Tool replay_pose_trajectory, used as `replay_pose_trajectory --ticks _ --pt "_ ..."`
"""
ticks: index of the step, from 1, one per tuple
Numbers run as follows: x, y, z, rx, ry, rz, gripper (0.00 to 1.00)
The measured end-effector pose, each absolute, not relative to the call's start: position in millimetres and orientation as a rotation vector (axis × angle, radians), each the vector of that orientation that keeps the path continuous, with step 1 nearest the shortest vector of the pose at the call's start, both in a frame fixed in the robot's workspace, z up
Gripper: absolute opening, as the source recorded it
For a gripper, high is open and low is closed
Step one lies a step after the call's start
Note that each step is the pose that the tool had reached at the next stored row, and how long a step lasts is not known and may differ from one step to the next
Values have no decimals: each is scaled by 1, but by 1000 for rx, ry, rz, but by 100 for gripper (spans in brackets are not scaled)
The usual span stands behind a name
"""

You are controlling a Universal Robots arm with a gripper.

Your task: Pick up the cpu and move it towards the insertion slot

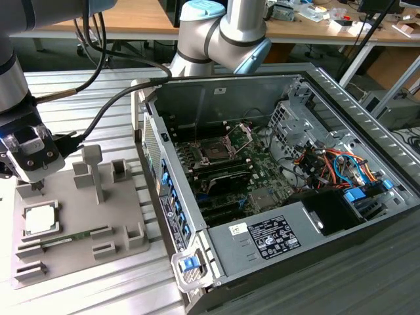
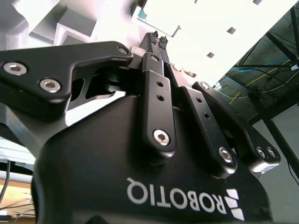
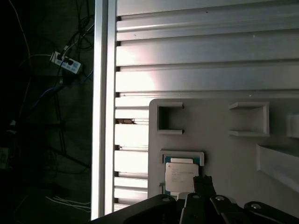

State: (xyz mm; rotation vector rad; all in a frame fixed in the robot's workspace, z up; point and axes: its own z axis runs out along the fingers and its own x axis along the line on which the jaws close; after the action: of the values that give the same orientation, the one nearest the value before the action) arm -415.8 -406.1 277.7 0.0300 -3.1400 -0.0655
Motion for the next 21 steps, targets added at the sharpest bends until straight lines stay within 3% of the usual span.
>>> replay_pose_trajectory --ticks 21 --pt "-419 -408 268 30 -3140 -66 11"
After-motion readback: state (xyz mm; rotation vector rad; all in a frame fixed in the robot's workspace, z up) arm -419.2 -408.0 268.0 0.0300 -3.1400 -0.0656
